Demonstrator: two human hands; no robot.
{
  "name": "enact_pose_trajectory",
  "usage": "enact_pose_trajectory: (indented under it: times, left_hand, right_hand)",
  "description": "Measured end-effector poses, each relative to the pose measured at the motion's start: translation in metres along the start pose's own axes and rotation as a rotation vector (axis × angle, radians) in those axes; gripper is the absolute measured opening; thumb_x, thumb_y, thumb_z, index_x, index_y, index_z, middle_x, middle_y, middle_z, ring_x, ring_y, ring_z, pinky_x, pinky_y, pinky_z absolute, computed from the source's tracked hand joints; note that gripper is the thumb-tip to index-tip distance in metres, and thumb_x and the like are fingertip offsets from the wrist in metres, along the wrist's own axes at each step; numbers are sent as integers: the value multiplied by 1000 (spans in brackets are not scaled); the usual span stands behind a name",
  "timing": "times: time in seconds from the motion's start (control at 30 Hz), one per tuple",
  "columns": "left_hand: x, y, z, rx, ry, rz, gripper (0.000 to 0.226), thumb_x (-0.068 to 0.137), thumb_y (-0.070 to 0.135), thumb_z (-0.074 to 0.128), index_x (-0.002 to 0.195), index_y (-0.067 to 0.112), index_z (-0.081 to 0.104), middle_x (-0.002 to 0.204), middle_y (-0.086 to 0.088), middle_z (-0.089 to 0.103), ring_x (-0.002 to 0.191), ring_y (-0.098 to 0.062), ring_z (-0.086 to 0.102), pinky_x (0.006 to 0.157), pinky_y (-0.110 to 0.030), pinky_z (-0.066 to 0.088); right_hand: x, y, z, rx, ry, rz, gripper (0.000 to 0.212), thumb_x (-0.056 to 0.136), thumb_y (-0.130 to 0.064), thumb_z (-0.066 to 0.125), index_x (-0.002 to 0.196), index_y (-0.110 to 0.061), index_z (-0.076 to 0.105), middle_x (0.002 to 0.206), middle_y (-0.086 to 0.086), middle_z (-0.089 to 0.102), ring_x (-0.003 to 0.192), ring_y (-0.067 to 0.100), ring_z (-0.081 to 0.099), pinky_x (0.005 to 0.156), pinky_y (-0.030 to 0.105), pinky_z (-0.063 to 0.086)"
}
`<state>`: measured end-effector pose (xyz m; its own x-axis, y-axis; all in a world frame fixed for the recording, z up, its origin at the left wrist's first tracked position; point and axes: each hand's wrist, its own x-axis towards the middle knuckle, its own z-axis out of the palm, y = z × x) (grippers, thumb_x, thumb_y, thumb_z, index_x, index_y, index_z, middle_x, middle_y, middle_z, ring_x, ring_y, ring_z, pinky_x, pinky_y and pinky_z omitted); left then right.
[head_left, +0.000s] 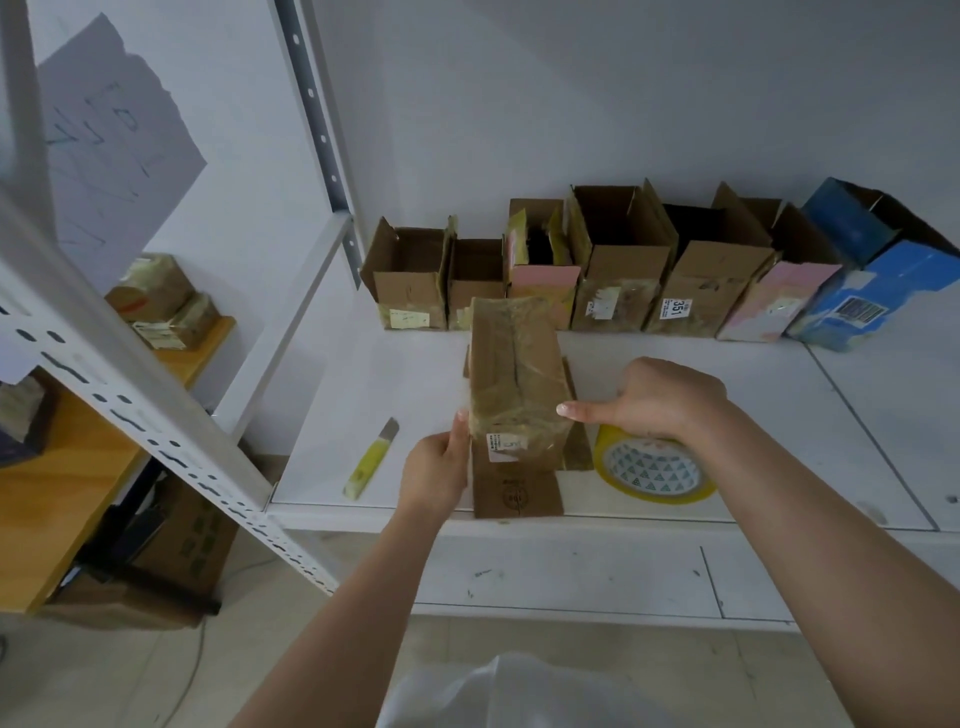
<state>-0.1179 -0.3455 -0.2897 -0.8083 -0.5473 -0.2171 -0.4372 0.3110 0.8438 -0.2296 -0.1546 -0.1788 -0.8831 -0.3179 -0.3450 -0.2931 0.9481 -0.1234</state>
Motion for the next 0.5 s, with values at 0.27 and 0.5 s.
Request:
enact_pose_trajectory:
  times: [0.27,0.5]
  left_hand:
    - [0,70,-30,160,311,598,35,96,41,52,70,18,48,60,6,49,55,-11,47,50,-24,36]
    - [7,74,6,666,131,740,24,96,49,46,86,28,50,76,12,58,64,-13,51,53,-25,33]
  right_hand:
    - [6,2,7,45,16,-44,82,50,-100,38,55,-18,44,48,-4,41,48,17,49,52,27,31]
    - [14,20,10,340,-62,-123,65,71,-81,55,64,-16,64,66,0,64,65,17,64,64,32,47]
